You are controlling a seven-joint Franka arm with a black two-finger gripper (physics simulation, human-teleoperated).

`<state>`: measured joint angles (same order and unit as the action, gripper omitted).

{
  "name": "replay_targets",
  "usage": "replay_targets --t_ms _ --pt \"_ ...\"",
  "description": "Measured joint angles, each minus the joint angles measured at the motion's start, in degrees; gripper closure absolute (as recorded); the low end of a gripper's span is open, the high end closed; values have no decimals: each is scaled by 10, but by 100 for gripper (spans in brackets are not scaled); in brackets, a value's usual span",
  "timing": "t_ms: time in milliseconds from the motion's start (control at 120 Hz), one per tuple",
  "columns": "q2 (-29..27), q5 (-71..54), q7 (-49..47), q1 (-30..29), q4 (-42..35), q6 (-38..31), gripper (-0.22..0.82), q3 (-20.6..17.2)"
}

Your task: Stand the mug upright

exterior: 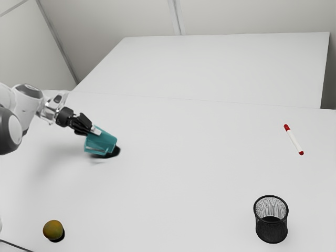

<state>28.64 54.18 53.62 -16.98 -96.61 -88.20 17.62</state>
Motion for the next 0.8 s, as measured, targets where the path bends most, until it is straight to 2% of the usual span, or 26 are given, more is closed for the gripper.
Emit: replay_targets --t_ms 133,258,408,542,800 --pt "-61 -15 -4 11 -18 7 76 0" --pt "-144 -107 -31 61 -23 2 77 -2" --pt "-212 -257 -83 99 -24 -37 77 -58" --pt "-242 -348 -127 144 -57 -97 78 -68" --pt "-266 -461 -213 159 -128 -227 78 -102"
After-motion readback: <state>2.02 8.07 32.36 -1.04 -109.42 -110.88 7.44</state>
